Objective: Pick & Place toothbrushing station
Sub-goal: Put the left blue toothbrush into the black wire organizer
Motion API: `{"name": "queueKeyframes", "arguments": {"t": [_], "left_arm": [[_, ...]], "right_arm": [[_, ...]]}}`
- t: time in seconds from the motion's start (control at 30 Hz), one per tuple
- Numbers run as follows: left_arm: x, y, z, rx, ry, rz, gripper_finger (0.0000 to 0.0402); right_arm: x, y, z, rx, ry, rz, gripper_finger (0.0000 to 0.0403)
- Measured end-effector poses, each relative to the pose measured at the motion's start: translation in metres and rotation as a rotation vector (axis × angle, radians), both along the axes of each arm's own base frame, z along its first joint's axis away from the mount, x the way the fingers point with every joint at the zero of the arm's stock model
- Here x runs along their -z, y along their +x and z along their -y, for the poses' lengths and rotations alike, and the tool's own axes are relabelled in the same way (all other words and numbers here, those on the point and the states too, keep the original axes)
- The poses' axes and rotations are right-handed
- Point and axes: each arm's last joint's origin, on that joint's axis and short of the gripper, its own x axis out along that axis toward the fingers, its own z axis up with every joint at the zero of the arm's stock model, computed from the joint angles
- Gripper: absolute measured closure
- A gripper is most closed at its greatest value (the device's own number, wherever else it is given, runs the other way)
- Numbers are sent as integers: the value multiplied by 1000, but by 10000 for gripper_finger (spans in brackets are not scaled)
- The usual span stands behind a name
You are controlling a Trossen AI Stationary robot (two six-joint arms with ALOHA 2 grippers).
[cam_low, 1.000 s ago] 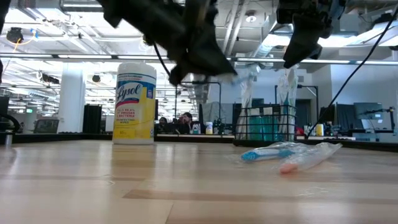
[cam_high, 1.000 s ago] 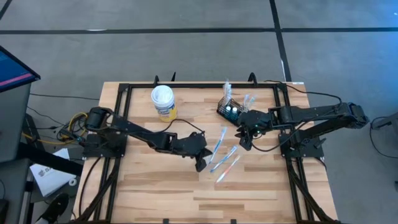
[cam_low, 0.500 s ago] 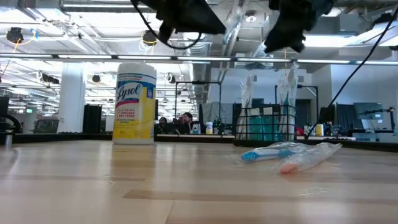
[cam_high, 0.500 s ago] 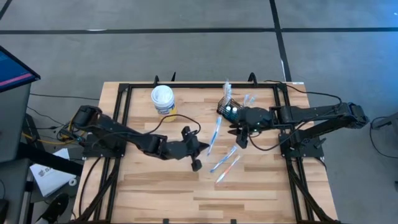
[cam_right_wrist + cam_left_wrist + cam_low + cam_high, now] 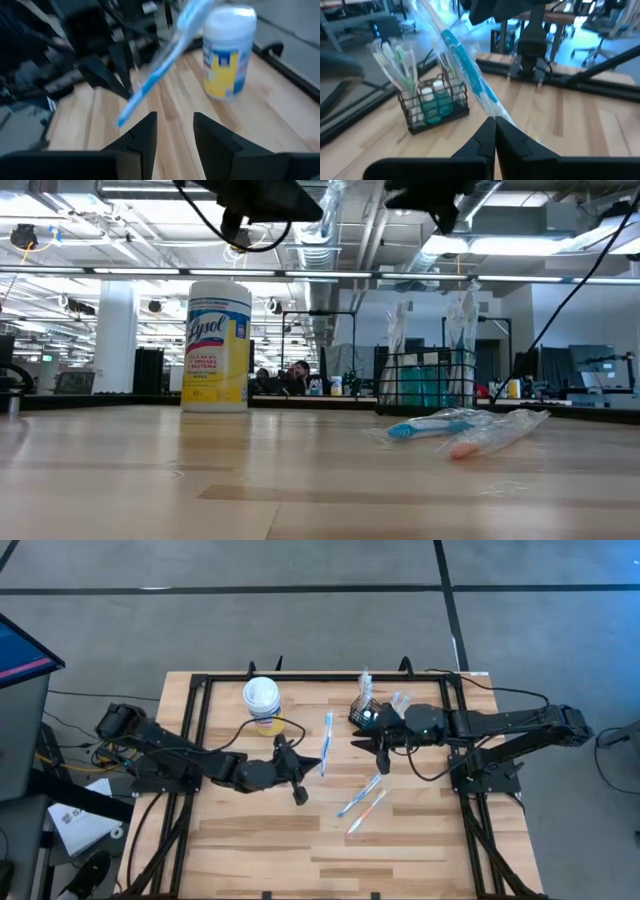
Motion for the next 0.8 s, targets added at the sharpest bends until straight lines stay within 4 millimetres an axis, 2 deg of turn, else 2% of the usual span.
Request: {"name": "queueKeyframes", "arguments": {"t": [0.23,0.53,0.8], "left_arm": [[1,-8,1,26,33,62,401],[-1,-8,2,38,69,72,401],[-2,-9,6,56,88,68,401]], "right_arm": [[-14,5,-1,-14,-22,151,285],[3,34,2,-60,-47,167,285],[-5,39,12,-86,-30,277,284]]}}
